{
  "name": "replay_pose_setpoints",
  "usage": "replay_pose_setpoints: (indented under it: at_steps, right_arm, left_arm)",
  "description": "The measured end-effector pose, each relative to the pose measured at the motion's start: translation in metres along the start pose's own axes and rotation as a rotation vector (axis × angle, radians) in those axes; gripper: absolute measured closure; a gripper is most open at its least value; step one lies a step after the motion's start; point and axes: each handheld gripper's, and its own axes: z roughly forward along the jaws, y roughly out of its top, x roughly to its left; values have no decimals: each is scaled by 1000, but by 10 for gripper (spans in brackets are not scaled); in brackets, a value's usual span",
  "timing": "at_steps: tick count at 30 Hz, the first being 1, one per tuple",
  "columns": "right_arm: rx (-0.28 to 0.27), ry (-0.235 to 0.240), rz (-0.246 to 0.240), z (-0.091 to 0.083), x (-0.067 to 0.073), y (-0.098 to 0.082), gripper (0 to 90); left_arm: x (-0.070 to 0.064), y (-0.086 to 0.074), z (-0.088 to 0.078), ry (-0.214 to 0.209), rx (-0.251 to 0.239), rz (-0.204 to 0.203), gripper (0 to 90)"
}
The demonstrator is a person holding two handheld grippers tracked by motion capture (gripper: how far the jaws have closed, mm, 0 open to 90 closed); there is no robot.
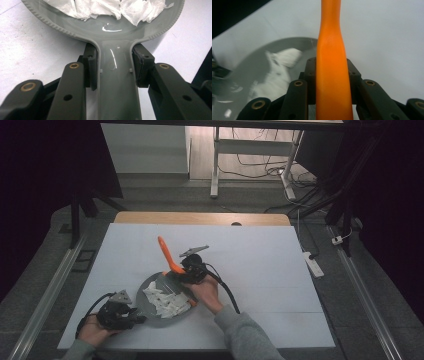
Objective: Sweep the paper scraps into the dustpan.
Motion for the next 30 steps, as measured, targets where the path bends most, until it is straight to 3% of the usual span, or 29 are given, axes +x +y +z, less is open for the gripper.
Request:
replay_pose_setpoints:
  at_steps: [1,4,7,11,22,30]
  right_arm:
    - [-7,9,-7,1,6,2,706]
    - [-40,117,35,1,20,8,705]
    - [-57,128,-12,-3,32,13,705]
    - [-109,79,-46,-20,30,19,705]
    - [-224,15,-36,-59,9,23,705]
    - [-232,-27,-15,-88,-15,9,705]
  left_arm:
    - [0,0,0,-2,-1,-2,619]
    - [-1,-1,1,4,-7,-2,619]
    - [-1,-3,1,1,-16,-4,619]
    - [0,-3,1,1,-21,-2,619]
    - [0,-4,-1,-2,-63,-5,619]
    - [1,-5,-6,12,-89,-15,619]
